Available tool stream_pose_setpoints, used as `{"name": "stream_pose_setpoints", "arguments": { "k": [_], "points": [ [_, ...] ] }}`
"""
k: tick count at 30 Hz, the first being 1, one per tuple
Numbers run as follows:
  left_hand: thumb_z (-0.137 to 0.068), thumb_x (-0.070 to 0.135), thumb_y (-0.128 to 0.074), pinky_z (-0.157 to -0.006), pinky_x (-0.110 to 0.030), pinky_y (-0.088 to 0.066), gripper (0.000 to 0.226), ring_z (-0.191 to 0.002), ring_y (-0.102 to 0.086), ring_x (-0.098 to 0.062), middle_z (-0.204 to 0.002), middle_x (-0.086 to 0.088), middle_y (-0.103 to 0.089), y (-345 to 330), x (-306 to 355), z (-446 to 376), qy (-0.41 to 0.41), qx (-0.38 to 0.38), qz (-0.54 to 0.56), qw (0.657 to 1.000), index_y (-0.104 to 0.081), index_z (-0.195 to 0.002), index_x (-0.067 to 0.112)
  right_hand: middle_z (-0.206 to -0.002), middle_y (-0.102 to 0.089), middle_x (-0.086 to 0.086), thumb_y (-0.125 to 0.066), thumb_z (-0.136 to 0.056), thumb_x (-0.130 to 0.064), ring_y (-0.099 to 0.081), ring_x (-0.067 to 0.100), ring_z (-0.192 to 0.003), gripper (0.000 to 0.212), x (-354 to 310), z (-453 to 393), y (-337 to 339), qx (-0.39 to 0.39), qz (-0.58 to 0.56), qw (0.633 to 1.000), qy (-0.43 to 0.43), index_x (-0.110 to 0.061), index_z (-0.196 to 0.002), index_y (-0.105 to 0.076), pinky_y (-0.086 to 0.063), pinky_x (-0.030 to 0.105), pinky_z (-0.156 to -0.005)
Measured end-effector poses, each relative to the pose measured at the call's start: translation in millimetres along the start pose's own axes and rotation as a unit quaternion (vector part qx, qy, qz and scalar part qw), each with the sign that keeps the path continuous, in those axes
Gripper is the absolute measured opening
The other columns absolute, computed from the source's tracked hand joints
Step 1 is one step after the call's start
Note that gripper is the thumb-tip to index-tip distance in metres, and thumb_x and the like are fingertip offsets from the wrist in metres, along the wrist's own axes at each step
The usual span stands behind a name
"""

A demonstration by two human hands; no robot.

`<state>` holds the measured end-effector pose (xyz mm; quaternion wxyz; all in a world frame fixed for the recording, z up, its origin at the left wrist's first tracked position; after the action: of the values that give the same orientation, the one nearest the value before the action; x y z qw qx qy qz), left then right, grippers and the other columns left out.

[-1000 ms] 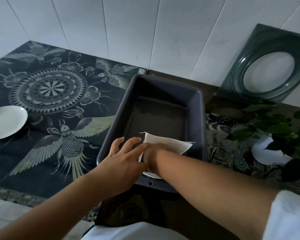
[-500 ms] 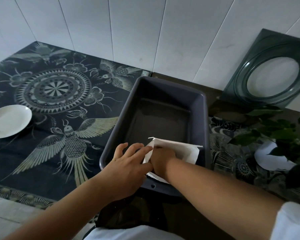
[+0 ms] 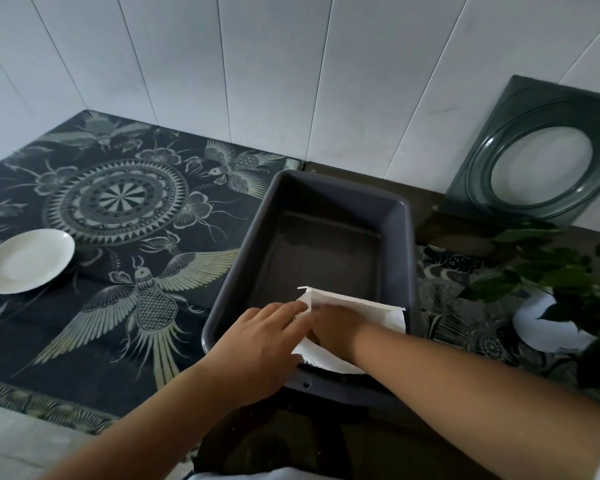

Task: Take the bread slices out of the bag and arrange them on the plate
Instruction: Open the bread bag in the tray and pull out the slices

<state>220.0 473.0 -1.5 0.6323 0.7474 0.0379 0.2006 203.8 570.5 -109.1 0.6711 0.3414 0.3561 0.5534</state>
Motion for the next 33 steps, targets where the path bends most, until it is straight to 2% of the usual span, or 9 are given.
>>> {"name": "stream_pose_setpoints", "arguments": {
  "k": [5, 8, 12, 17, 20, 24, 26, 30, 33],
  "points": [
    [-0.082, 0.033, -0.067, -0.106, -0.036, -0.037, 0.07, -0.138, -0.038, -0.022, -0.149, -0.004, -0.043, -4, -6, -2, 0.017, 0.009, 0.033, 0.999, -0.035, -0.143, 0.022, -0.126, -0.062, 0.013, -0.04, -0.104, -0.023, -0.058, 0.031, -0.115, 0.033, 8, 9, -1, -0.048, 0.017, 0.998, -0.025, -0.01, -0.128, -0.057, -0.044, 0.037, -0.098],
    [-0.084, 0.036, -0.064, -0.112, -0.025, -0.022, 0.073, -0.143, -0.027, -0.016, -0.154, -0.002, -0.036, -6, -8, -3, 0.021, 0.004, 0.088, 0.996, -0.03, -0.147, 0.022, -0.113, -0.067, 0.017, -0.055, -0.098, -0.026, -0.065, 0.036, -0.102, 0.028, 4, 28, 21, -0.018, -0.008, 1.0, -0.001, -0.007, -0.117, -0.062, -0.05, 0.043, -0.081],
    [-0.078, 0.061, -0.055, -0.112, -0.017, -0.014, 0.09, -0.139, -0.008, 0.005, -0.151, 0.021, -0.015, -7, -14, 1, 0.058, -0.015, 0.189, 0.98, -0.014, -0.152, 0.028, -0.094, -0.065, 0.005, -0.057, -0.089, -0.024, -0.06, 0.024, -0.076, 0.018, -1, 57, 54, 0.005, 0.041, 0.998, 0.036, -0.018, -0.107, -0.058, -0.055, 0.041, -0.071],
    [-0.073, 0.065, -0.062, -0.112, -0.015, -0.013, 0.095, -0.138, -0.001, 0.014, -0.142, 0.036, -0.01, 18, -13, -7, 0.064, 0.032, 0.24, 0.968, -0.018, -0.149, 0.031, -0.08, -0.051, -0.006, -0.068, -0.076, -0.033, -0.054, 0.014, -0.064, 0.025, -2, 83, 108, 0.022, 0.061, 0.996, 0.054, -0.028, -0.089, -0.047, -0.043, 0.031, -0.049],
    [-0.069, 0.059, -0.072, -0.112, -0.02, -0.021, 0.098, -0.139, -0.019, 0.003, -0.143, 0.025, -0.024, 34, -11, -24, 0.068, 0.053, 0.273, 0.958, -0.024, -0.148, 0.027, -0.08, -0.051, -0.009, -0.07, -0.076, -0.037, -0.053, 0.009, -0.066, 0.032, -5, 95, 139, 0.031, 0.08, 0.994, 0.07, -0.035, -0.077, -0.038, -0.037, 0.027, -0.048],
    [-0.062, 0.048, -0.081, -0.102, -0.039, -0.047, 0.08, -0.121, -0.052, -0.008, -0.129, 0.011, -0.054, 46, -5, -52, 0.081, 0.039, 0.392, 0.916, -0.041, -0.13, 0.038, -0.079, -0.049, -0.013, -0.074, -0.077, -0.039, -0.049, 0.004, -0.067, 0.034, -13, 109, 182, 0.051, 0.102, 0.989, 0.095, -0.035, -0.091, -0.043, -0.034, 0.023, -0.05],
    [-0.061, 0.046, -0.082, -0.087, -0.036, -0.056, 0.07, -0.105, -0.064, -0.008, -0.113, 0.008, -0.065, 54, -6, -59, 0.096, 0.066, 0.44, 0.891, -0.049, -0.122, 0.036, -0.08, -0.049, -0.014, -0.075, -0.077, -0.04, -0.048, 0.003, -0.068, 0.035, -12, 116, 199, 0.052, 0.103, 0.988, 0.1, -0.034, -0.098, -0.047, -0.034, 0.022, -0.051],
    [-0.063, 0.04, -0.082, -0.067, -0.021, -0.053, 0.042, -0.085, -0.068, -0.009, -0.092, 0.009, -0.072, 73, -6, -67, 0.103, 0.139, 0.496, 0.851, -0.061, -0.1, 0.036, -0.081, -0.047, -0.019, -0.077, -0.079, -0.043, -0.048, 0.0, -0.071, 0.045, -4, 130, 224, 0.063, 0.079, 0.99, 0.099, -0.028, -0.115, -0.054, -0.033, 0.019, -0.054],
    [-0.068, 0.026, -0.082, -0.065, -0.02, -0.054, 0.037, -0.084, -0.069, -0.01, -0.091, 0.005, -0.072, 81, -5, -70, 0.105, 0.158, 0.529, 0.827, -0.063, -0.099, 0.025, -0.11, -0.059, -0.021, -0.076, -0.075, -0.055, -0.056, 0.006, -0.1, 0.069, 29, 144, 227, 0.111, -0.044, 0.99, 0.071, -0.034, -0.133, -0.047, -0.044, 0.023, -0.078]
  ]
}}
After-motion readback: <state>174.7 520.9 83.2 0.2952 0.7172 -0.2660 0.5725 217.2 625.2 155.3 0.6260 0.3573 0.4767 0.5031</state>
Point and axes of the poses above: each hand's wrist, its own z-axis away from the middle knuckle, its own y-axis out of the back of the hand, x = y × z, the point moved 10 cm from there along -z, towards the middle knuckle
